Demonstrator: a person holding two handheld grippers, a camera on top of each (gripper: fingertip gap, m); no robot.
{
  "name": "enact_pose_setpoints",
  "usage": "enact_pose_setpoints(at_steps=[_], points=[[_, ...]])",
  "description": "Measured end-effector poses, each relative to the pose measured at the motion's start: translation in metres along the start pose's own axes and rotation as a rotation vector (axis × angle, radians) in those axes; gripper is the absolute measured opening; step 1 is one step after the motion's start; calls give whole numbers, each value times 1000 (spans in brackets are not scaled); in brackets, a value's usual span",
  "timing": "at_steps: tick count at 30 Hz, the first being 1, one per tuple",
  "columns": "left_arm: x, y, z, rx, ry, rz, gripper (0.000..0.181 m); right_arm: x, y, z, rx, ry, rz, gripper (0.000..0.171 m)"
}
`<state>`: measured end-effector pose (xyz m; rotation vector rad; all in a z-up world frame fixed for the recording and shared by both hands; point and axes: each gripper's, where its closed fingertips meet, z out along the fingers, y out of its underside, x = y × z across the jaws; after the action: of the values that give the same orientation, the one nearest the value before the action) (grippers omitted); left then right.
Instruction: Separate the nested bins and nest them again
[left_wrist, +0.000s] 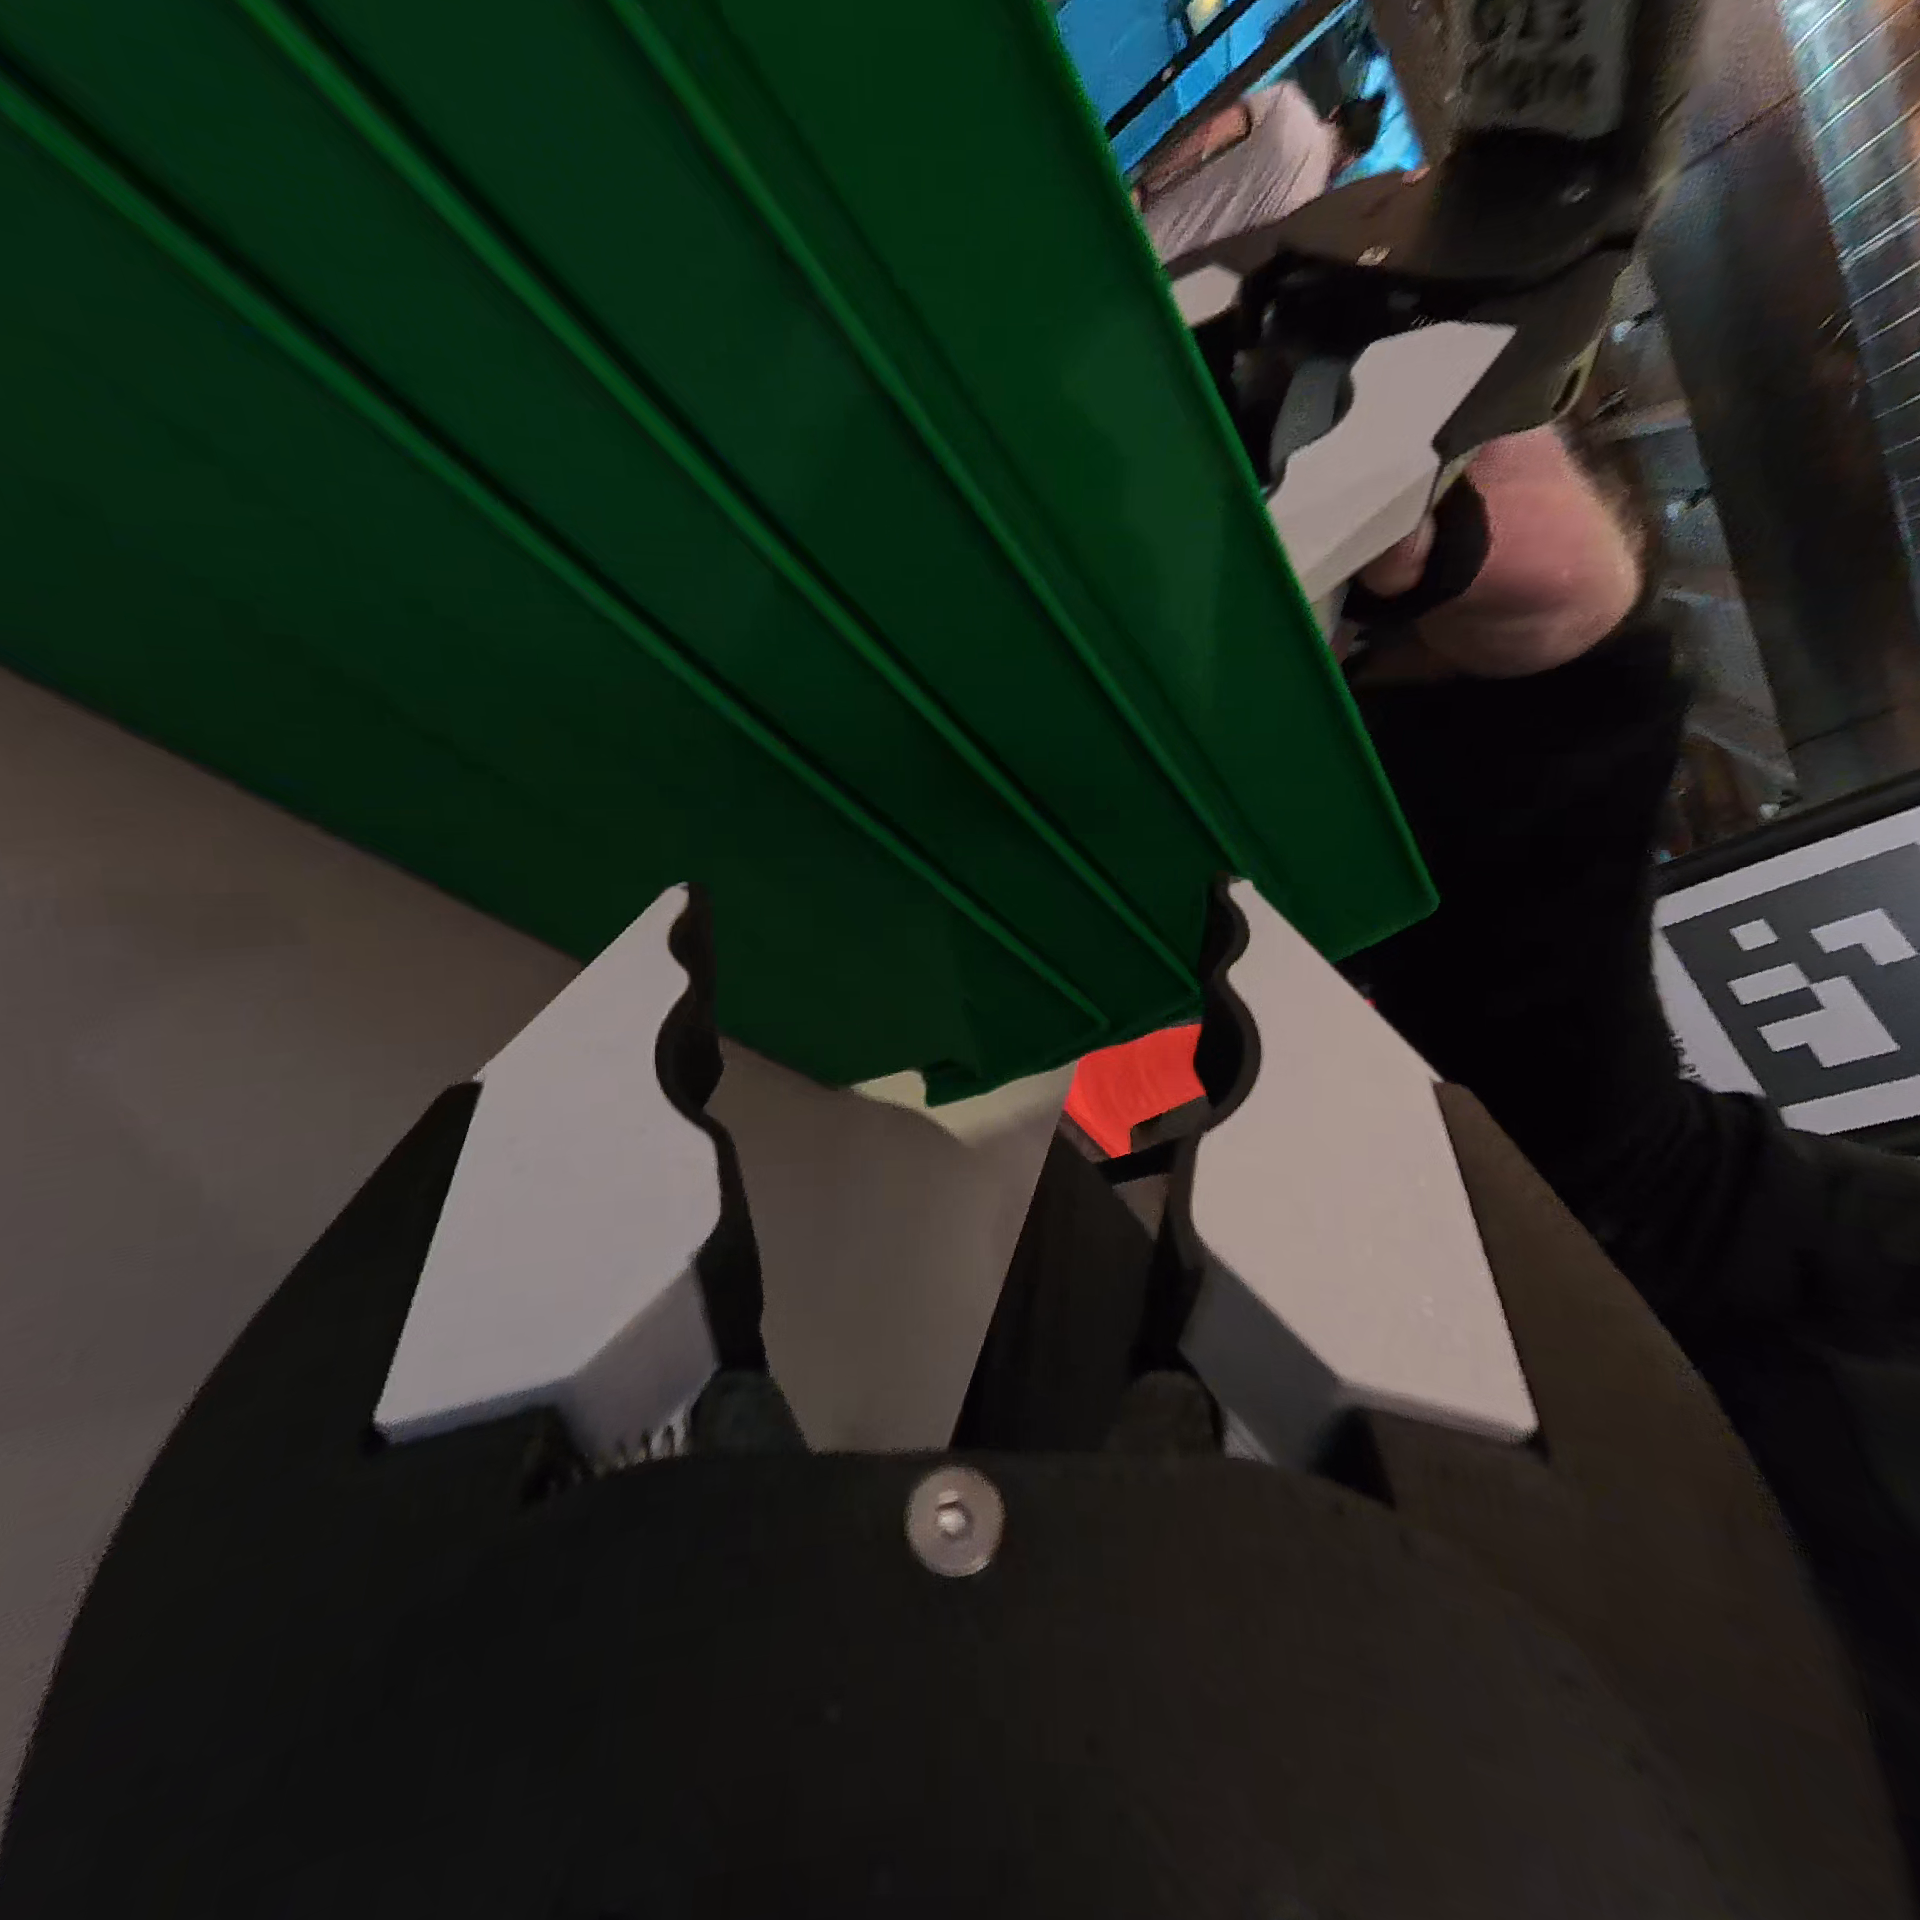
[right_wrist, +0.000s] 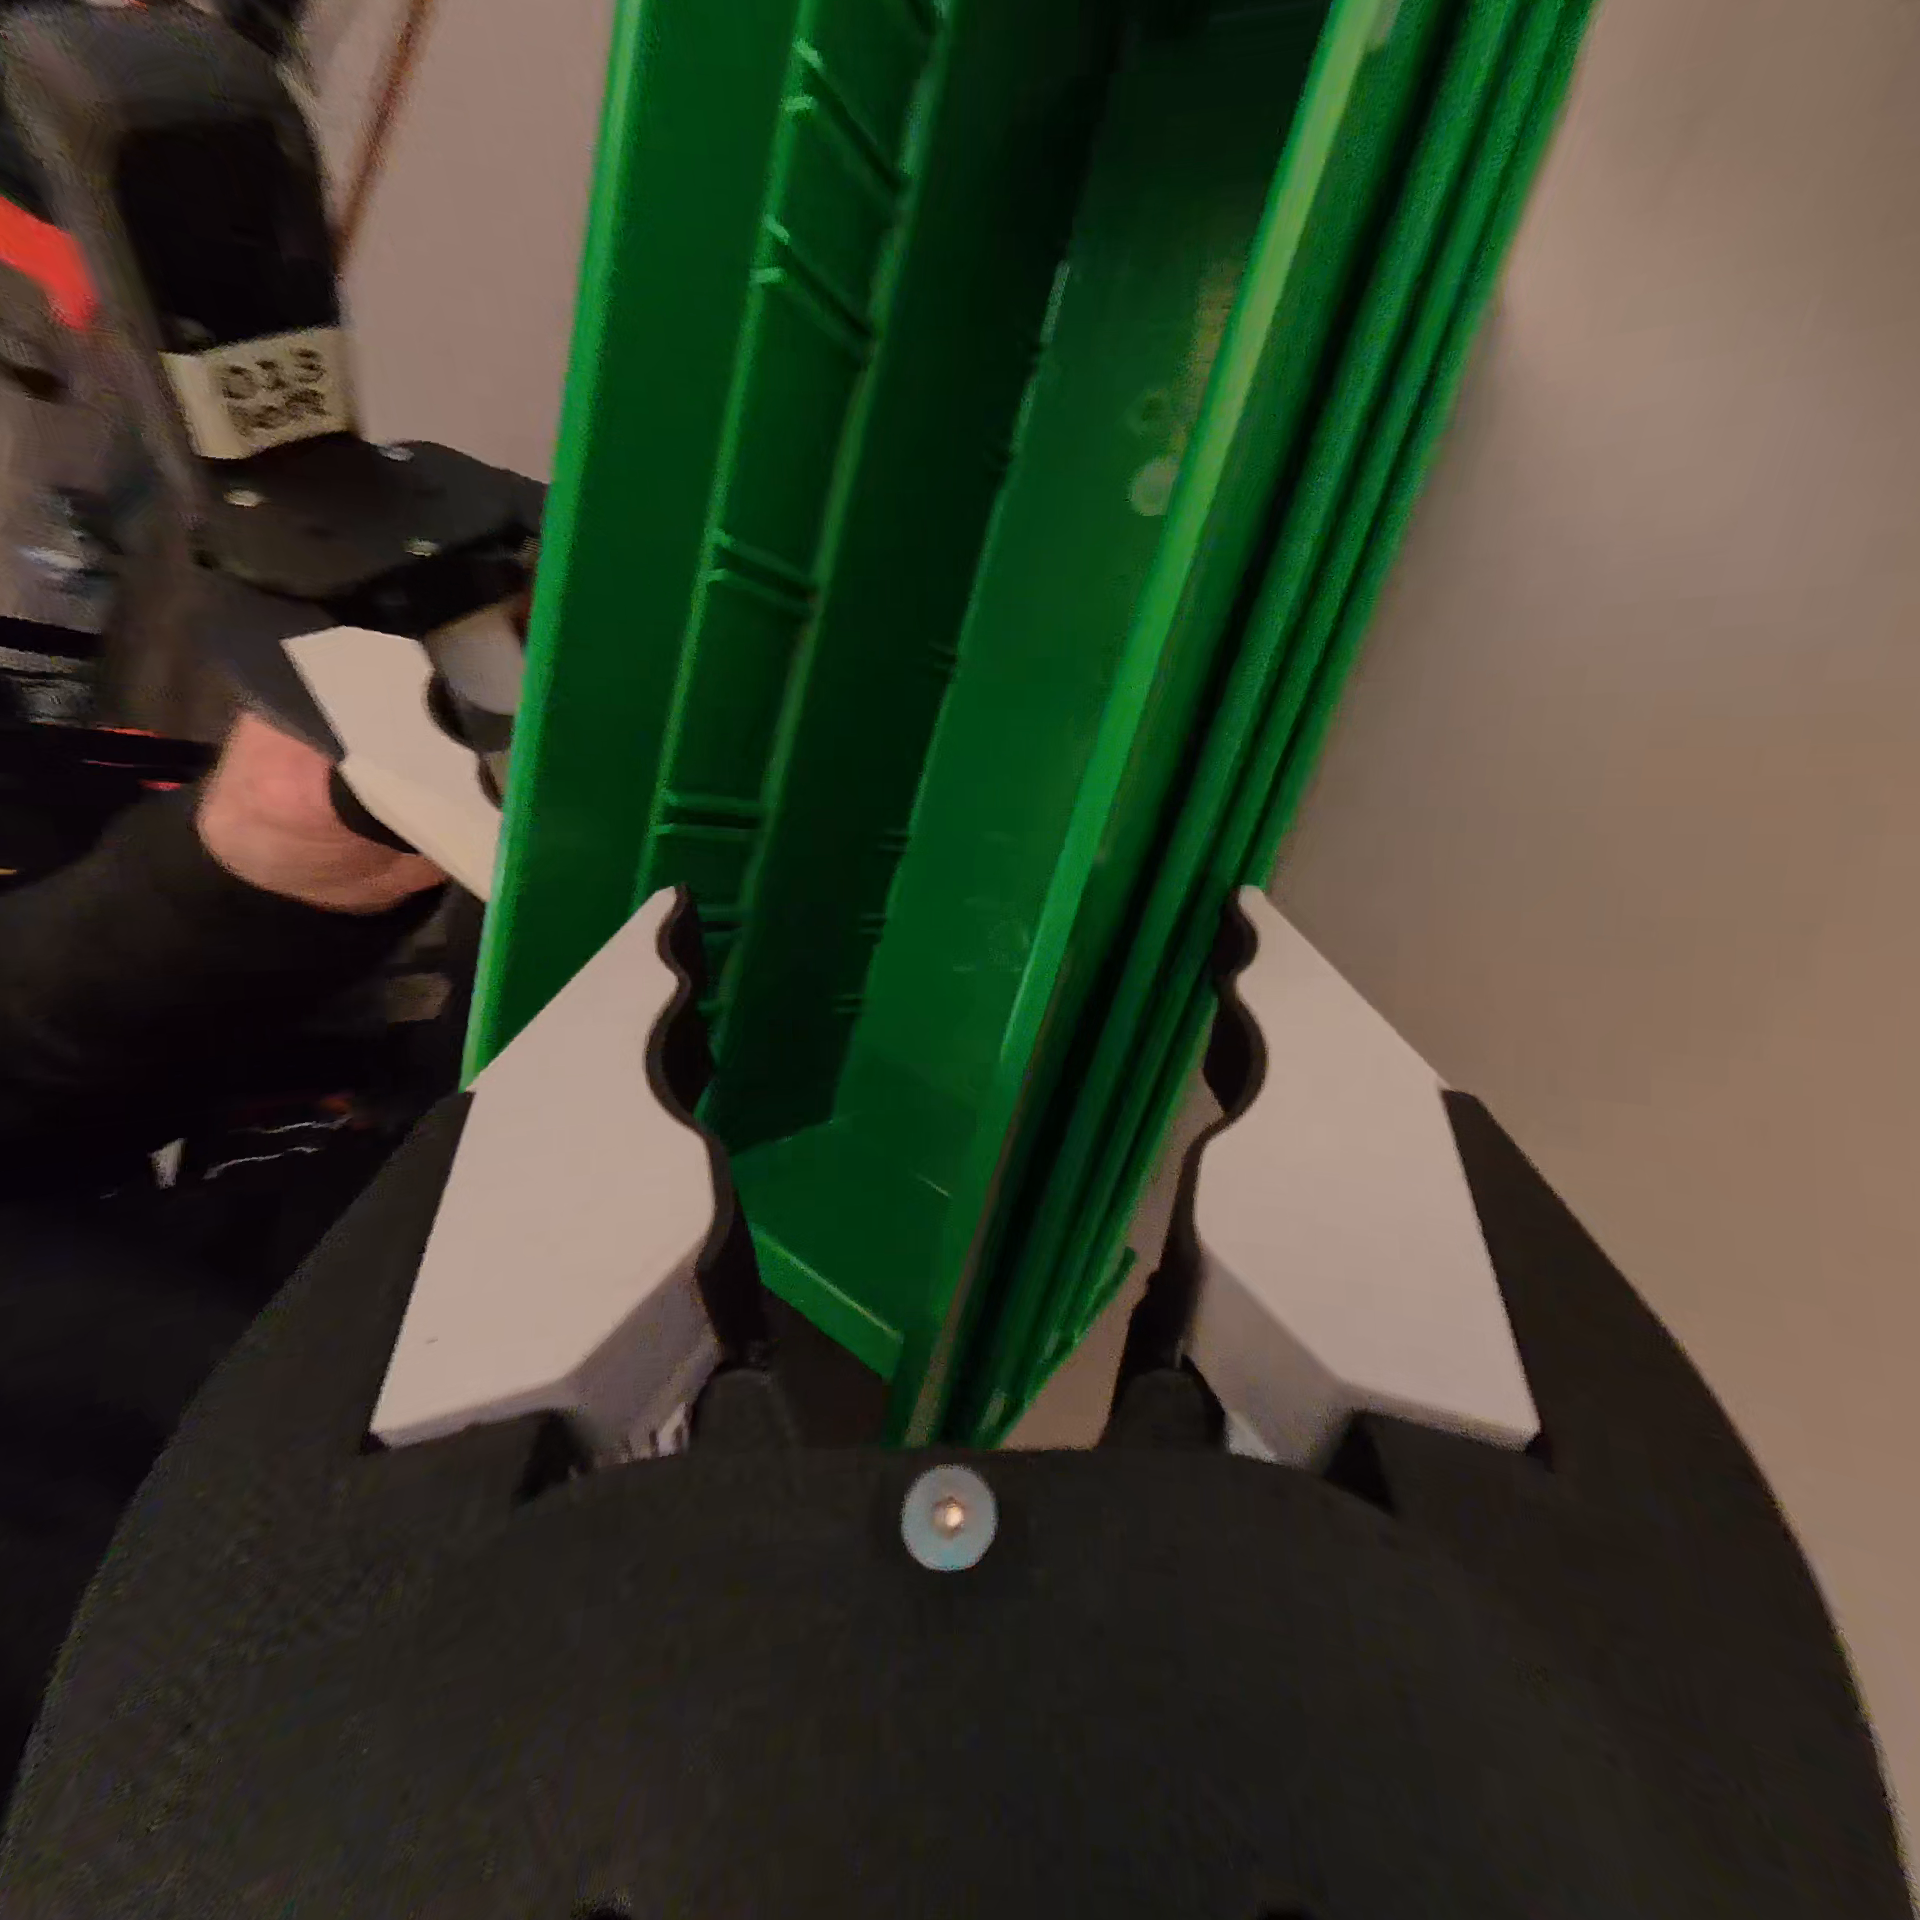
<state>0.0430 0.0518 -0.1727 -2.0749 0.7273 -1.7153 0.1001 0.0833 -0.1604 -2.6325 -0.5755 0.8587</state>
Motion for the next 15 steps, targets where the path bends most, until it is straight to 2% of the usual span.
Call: enact_pose_setpoints(at_steps=[5, 9, 13, 15], points=[[5, -9, -2, 38, 33, -10, 94, -20, -3, 3, 96, -165, 35, 110], [1, -14, -18, 61, 26, -23, 94, -36, -11, 9, 192, -240, 60, 122], [-1, -13, -38, 42, 28, -36, 93, -49, -17, 17, 269, -319, 61, 119], [-3, -13, -50, 26, 23, -44, 94, -58, -22, 21, 322, -377, 83, 122]])
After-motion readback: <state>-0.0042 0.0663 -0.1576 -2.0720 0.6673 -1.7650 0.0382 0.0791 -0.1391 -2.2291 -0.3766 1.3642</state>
